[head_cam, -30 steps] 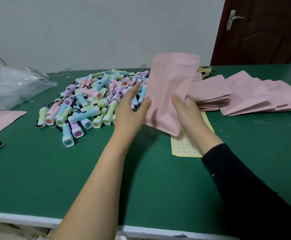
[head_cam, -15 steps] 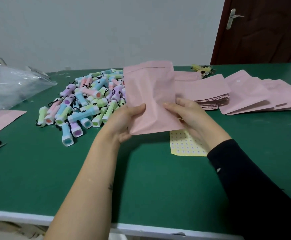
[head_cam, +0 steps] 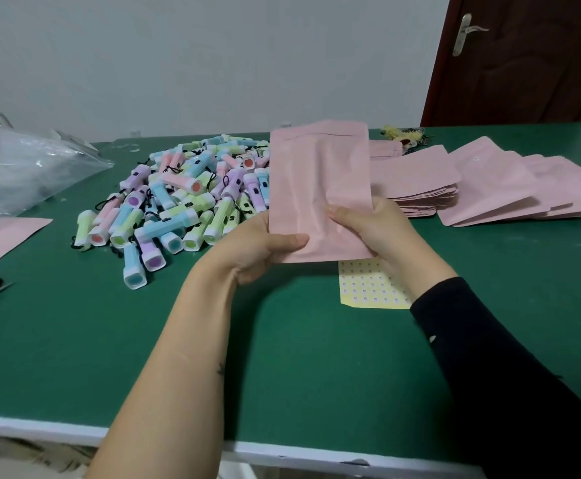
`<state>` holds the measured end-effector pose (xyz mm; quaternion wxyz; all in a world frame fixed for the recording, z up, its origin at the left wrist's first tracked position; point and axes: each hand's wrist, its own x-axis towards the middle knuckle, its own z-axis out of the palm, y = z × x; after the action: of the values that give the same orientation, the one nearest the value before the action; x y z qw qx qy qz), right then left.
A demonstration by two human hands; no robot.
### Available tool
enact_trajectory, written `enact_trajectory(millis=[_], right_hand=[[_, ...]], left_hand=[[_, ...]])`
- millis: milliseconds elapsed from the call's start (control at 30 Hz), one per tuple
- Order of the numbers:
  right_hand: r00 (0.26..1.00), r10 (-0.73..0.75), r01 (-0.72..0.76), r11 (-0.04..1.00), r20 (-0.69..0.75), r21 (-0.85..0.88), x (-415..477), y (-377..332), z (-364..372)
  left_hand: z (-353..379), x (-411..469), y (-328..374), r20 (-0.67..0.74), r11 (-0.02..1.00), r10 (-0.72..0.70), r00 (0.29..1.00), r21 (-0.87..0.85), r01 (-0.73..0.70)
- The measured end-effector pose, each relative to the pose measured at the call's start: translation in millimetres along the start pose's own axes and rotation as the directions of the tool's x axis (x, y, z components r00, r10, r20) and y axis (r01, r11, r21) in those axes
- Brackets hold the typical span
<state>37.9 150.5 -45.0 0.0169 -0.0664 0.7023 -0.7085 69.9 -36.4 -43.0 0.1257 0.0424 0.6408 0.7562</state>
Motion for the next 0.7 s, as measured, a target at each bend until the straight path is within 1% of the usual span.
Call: enact_trajectory(millis=[100,200,300,367,467,600,700], right_hand=[[0.999,-0.025,0.028,0.995,0.028,-0.093,-2.4,0.3,1.4],[0.996,-0.018,0.027,0.994,0.092,-0.104,-4.1,-0.8,0.0],[0.989,0.032,-0.016,0.993,0.143,-0.115,-5.7,0.3,-0.8],[0.992,0.055,-0.044,0.994,0.114,-0.096,-4.9,2.0,0.9],[0.998,0.048,-0.046,0.997,0.038,-0.063,-2.5,3.7,3.5],[0.996,0.077,-0.076,0.997,0.048,-0.022,-2.6,3.6,4.5],[0.995,0.087,-0.087,0.996,0.046,0.0,-3.3,3.5,6.4]], left_hand=[[2.0,2.2,-2.3,-0.069,1.0,-0.013,0.998,0.007,0.014],[-1.6,3.5,-2.6,-0.151,1.0,0.011,0.988,-0.008,-0.013],[-4.8,4.8,-1.7,-0.218,0.999,0.012,0.976,-0.029,-0.019],[-3.7,5.0,-1.8,-0.23,1.0,-0.006,0.973,-0.012,0.003],[0.0,5.4,-3.0,-0.228,0.999,-0.016,0.973,0.028,0.023],[1.2,6.2,-2.1,-0.274,1.0,0.001,0.962,0.006,0.0],[1.7,7.9,-2.4,-0.327,0.999,0.026,0.944,0.03,-0.018]])
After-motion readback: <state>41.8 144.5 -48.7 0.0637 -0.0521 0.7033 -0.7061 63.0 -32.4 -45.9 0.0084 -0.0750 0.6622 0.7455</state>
